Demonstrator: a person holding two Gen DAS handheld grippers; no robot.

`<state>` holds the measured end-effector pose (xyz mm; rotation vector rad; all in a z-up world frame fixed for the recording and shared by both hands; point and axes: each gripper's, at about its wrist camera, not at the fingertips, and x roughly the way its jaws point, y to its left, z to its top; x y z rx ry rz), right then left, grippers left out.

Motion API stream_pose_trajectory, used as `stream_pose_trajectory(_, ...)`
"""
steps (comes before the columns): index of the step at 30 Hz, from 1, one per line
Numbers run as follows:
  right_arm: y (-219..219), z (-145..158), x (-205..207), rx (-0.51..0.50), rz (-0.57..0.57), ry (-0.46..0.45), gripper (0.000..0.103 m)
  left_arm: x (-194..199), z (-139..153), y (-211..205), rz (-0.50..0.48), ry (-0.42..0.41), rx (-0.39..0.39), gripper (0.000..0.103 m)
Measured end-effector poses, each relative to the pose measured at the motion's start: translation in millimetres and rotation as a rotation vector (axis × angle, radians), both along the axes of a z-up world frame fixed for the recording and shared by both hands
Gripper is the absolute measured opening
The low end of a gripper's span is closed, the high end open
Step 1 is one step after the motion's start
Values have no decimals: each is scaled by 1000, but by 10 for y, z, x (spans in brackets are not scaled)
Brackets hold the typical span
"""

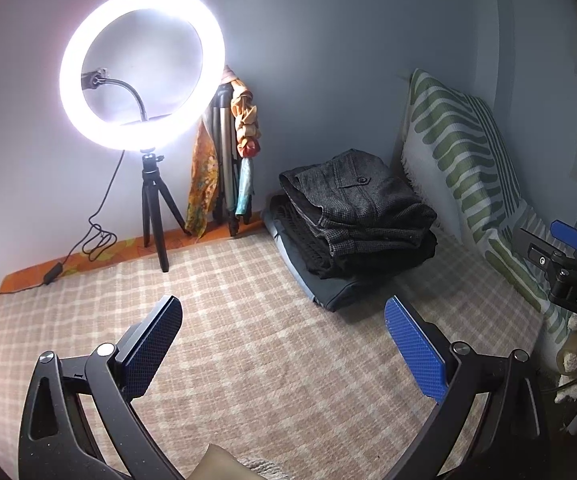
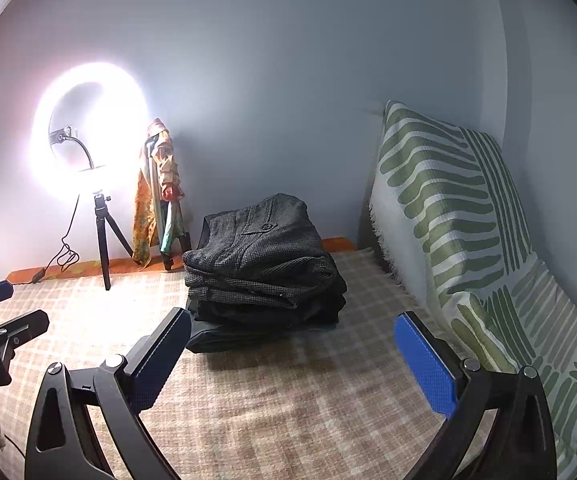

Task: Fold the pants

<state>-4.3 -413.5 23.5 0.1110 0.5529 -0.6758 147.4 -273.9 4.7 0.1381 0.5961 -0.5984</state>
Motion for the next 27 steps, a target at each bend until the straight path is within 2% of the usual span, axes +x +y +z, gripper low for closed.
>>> stream_pose_trajectory(27,26,-43,15,6,5,1,103,6,-48,-13,-2,6,4,101)
